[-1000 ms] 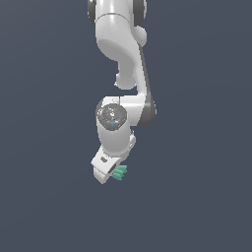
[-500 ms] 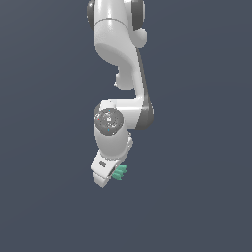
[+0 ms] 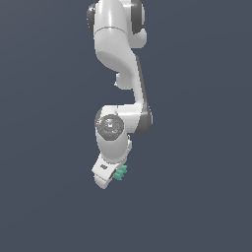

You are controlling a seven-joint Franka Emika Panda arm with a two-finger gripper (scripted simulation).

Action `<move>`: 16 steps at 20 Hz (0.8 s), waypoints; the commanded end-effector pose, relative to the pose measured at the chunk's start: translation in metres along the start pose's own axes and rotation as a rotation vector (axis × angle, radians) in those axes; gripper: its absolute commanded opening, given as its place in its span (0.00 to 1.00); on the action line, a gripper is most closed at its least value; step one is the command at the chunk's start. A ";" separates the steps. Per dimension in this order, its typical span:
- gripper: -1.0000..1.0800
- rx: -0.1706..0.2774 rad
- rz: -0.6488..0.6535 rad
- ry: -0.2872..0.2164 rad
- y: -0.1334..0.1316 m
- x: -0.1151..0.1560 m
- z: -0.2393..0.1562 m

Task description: Pick up the object and move it to a goal position.

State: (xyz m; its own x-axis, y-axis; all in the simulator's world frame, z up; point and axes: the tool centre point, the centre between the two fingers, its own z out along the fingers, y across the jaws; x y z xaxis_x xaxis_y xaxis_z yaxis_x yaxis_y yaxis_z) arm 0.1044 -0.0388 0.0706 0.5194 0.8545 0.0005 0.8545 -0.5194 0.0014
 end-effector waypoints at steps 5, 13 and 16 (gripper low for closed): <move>0.96 0.001 -0.002 -0.001 -0.001 -0.001 0.028; 0.00 0.001 -0.002 -0.001 0.000 0.000 0.028; 0.00 0.001 -0.002 -0.001 0.000 0.000 0.028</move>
State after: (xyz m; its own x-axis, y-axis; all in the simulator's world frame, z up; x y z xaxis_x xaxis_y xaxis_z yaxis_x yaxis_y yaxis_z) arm 0.1047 -0.0388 0.0427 0.5174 0.8558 -0.0003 0.8558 -0.5174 -0.0002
